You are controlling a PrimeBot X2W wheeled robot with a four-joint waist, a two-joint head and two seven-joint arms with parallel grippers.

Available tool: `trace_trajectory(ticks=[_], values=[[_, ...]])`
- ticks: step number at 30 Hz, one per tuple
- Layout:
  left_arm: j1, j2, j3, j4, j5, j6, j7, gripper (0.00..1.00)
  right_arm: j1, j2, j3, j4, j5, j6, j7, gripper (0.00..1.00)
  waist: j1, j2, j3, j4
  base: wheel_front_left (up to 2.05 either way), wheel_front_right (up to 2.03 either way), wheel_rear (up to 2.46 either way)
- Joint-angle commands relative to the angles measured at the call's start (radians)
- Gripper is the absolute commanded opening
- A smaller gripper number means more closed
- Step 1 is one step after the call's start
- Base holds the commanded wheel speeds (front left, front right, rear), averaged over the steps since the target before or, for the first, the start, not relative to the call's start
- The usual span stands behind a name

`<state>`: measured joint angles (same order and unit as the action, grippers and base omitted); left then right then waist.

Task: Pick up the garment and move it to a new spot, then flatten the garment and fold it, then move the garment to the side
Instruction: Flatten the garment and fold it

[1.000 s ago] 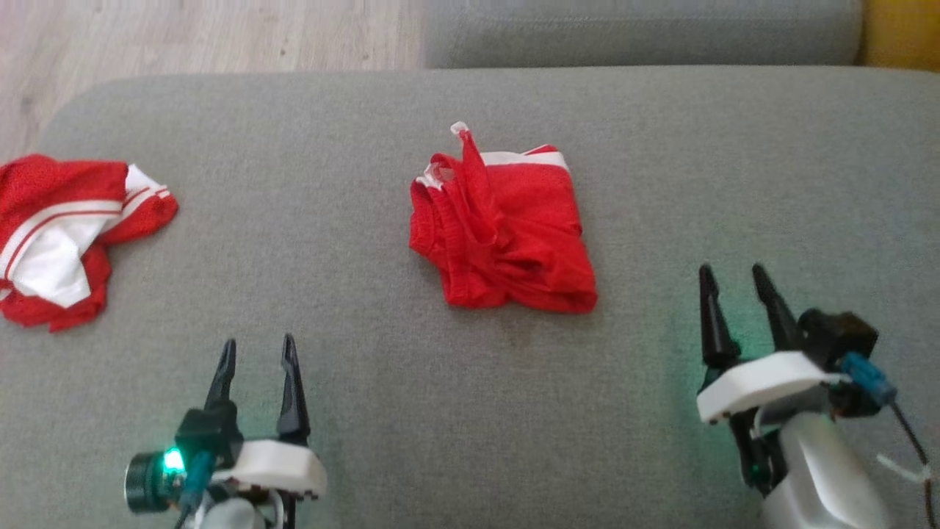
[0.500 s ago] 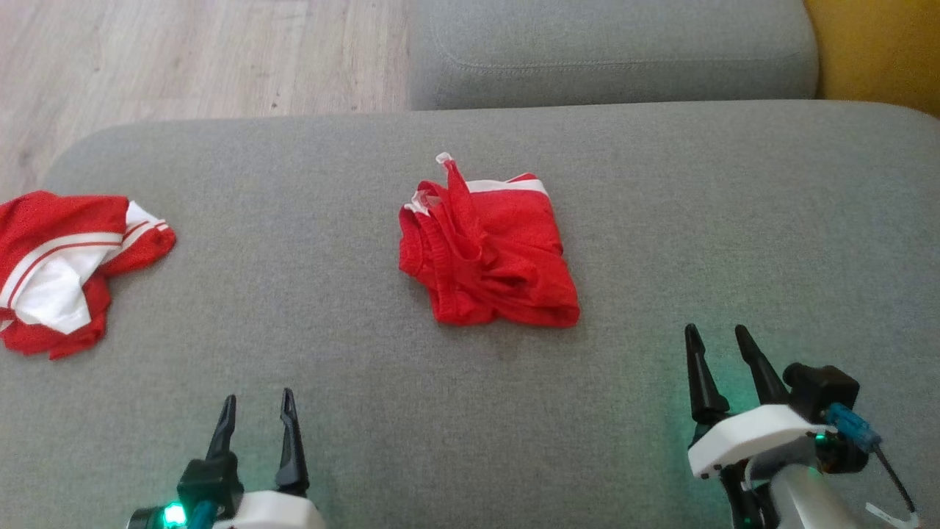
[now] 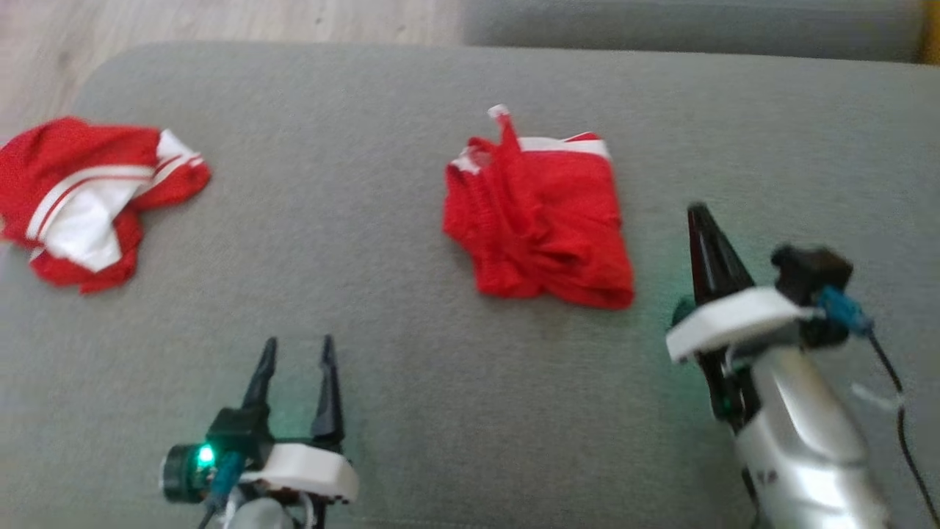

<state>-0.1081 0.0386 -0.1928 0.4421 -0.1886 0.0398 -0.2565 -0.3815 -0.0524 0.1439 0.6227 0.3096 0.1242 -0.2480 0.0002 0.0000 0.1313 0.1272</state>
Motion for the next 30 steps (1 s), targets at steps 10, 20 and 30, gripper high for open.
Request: trace_trajectory(ticks=[10,20,30], values=[[-0.084,0.012,-0.125,-0.041,-0.041,-0.022,-0.005,1.0,-0.274,0.002,0.089,0.218,-0.002,0.007,-0.014,0.0,-0.0002,0.0,0.101,0.182,0.0,0.0,0.0],[-0.096,0.012,-0.176,-0.043,-0.089,-0.016,-0.005,1.0,-0.386,0.002,0.061,0.435,-0.036,0.007,-0.014,0.0,-0.0002,0.0,0.116,0.27,0.0,0.0,0.0],[-0.093,0.012,-0.193,-0.049,-0.113,-0.017,-0.005,1.0,-0.398,0.002,0.242,0.409,0.076,0.007,-0.014,0.0,-0.0002,0.0,0.12,0.308,0.0,0.0,0.0]])
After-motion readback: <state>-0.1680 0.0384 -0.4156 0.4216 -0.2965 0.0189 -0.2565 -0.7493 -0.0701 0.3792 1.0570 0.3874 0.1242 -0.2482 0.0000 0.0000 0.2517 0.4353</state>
